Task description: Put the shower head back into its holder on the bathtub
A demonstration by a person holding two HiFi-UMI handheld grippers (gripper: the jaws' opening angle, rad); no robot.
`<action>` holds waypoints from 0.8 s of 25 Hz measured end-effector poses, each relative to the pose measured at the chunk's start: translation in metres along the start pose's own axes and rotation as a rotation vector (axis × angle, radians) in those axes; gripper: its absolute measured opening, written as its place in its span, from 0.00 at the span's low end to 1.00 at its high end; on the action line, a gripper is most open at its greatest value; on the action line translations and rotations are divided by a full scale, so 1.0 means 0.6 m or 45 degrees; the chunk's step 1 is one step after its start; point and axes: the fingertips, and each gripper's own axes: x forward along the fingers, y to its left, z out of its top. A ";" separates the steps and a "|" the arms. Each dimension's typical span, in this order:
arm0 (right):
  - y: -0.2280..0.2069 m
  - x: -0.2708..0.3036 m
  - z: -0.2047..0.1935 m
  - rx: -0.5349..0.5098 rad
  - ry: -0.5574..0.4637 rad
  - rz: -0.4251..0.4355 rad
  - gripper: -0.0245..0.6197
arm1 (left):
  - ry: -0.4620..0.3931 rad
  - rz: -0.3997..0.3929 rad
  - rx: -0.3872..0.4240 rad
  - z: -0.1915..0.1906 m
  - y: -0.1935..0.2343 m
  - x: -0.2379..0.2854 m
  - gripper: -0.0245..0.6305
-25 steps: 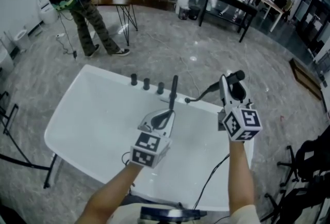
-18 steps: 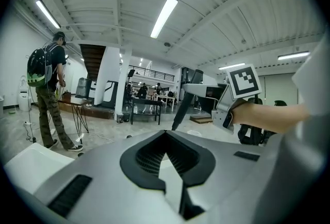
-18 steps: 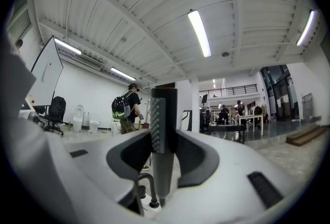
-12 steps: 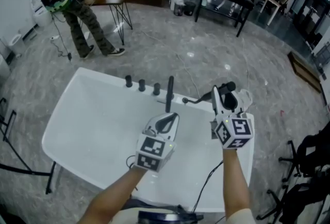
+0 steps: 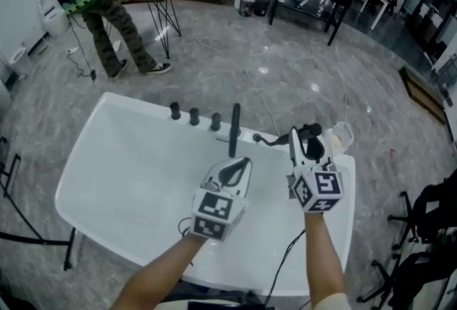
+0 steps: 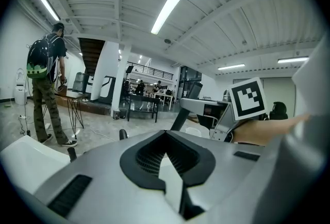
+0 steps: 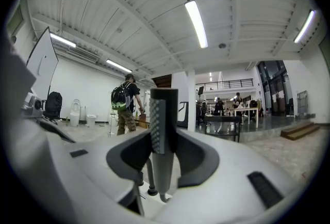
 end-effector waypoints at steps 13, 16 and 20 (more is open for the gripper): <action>0.002 0.036 -0.093 -0.021 0.047 -0.022 0.26 | 0.045 -0.017 0.014 -0.042 0.001 0.039 0.04; -0.003 0.046 -0.113 -0.026 0.054 -0.029 0.26 | 0.056 -0.014 0.036 -0.047 0.003 0.048 0.04; -0.009 0.057 -0.143 -0.026 0.069 -0.034 0.26 | 0.045 -0.023 0.029 -0.059 0.001 0.060 0.04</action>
